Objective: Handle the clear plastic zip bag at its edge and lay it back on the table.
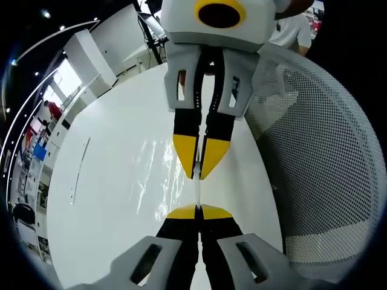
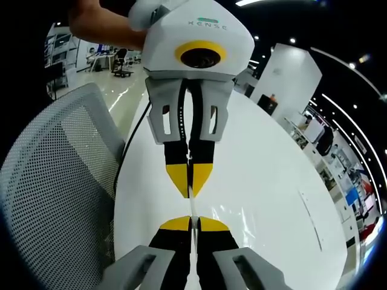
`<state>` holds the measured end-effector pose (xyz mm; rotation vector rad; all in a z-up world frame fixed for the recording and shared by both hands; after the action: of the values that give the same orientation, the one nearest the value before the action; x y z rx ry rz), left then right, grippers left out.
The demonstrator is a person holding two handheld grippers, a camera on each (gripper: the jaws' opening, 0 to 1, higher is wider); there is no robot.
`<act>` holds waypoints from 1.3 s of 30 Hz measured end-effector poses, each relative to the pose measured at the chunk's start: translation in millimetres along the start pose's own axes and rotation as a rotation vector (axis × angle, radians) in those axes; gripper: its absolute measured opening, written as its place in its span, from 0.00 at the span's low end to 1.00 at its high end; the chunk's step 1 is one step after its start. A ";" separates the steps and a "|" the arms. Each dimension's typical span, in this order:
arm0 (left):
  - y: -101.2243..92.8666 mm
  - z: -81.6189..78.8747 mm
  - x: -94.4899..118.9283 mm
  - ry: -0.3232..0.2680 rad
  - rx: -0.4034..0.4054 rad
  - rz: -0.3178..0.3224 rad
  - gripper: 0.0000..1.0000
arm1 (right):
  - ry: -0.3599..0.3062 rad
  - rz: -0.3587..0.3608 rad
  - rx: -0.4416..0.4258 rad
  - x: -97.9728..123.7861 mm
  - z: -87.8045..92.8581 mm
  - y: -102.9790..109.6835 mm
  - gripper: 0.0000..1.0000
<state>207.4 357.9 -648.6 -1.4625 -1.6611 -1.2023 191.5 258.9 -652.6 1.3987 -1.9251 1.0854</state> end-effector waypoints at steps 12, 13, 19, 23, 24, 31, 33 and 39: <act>1.2 1.0 -0.1 0.001 0.002 -0.001 0.00 | 0.003 0.003 -0.004 1.6 1.8 -1.2 0.00; 1.2 1.1 -0.2 0.001 0.002 -0.001 0.00 | 0.002 0.004 -0.004 1.6 1.8 -1.2 0.00; 1.1 1.3 -0.2 0.001 0.002 0.001 0.00 | 0.002 0.004 -0.006 1.5 2.1 -1.1 0.00; 0.9 0.8 0.2 0.001 0.001 0.001 0.00 | 0.002 0.004 -0.007 1.8 2.3 -1.1 0.00; 0.9 0.7 0.4 0.001 0.001 0.000 0.00 | 0.001 0.004 -0.008 1.9 2.3 -1.1 0.00; 1.1 0.9 1.2 0.004 0.001 0.000 0.00 | 0.002 0.005 -0.010 2.6 3.0 -1.4 0.00; 1.0 0.9 1.5 0.005 0.000 0.000 0.00 | 0.004 0.006 -0.009 2.7 3.4 -1.5 0.00; 0.7 1.2 1.4 0.006 0.000 0.002 0.00 | 0.004 0.006 -0.011 3.0 4.1 -1.4 0.00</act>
<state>208.0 359.5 -647.6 -1.4586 -1.6551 -1.2048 192.1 253.7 -652.1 1.3850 -1.9310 1.0773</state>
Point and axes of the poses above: the point that each gripper's makers call its tool centre point, and the gripper's own axes: x roughly backward along the fingers, y roughly to its left, z roughly out of its underside, the point moved 7 cm from there along x, roughly backward along the fingers, and after that the axes turned 10 degrees about y, right-handed, at the moved point
